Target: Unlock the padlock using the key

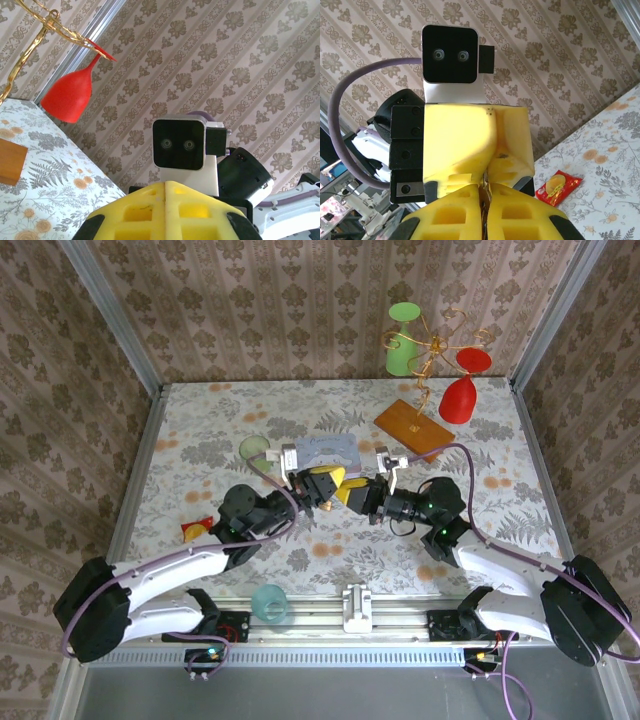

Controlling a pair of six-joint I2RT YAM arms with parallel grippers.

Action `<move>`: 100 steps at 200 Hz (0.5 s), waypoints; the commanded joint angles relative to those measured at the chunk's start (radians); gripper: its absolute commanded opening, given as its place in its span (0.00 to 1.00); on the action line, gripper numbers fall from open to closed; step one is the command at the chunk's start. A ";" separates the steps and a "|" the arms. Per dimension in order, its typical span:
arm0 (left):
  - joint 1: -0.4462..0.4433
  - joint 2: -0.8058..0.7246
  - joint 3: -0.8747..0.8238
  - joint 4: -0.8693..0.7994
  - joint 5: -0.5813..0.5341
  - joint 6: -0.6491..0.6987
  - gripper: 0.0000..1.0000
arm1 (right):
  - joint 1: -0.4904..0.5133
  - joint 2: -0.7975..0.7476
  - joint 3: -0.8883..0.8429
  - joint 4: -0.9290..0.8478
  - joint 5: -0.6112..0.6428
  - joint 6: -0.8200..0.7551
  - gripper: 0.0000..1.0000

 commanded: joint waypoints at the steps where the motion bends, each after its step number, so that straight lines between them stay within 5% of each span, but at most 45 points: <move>1: -0.002 -0.041 -0.016 -0.031 -0.001 0.028 0.00 | -0.001 -0.044 -0.008 0.005 0.030 -0.017 0.02; 21: 0.005 -0.055 -0.024 -0.061 -0.003 0.046 0.00 | -0.001 -0.062 -0.011 -0.018 0.026 -0.030 0.00; 42: 0.040 -0.089 -0.046 -0.091 -0.017 0.046 0.51 | -0.001 -0.084 -0.008 -0.093 0.019 -0.060 0.00; 55: 0.070 -0.127 -0.065 -0.112 -0.055 0.027 0.70 | -0.001 -0.100 -0.005 -0.165 0.016 -0.087 0.00; 100: 0.120 -0.163 0.022 -0.260 0.115 0.106 0.69 | 0.000 -0.134 0.063 -0.484 -0.014 -0.205 0.00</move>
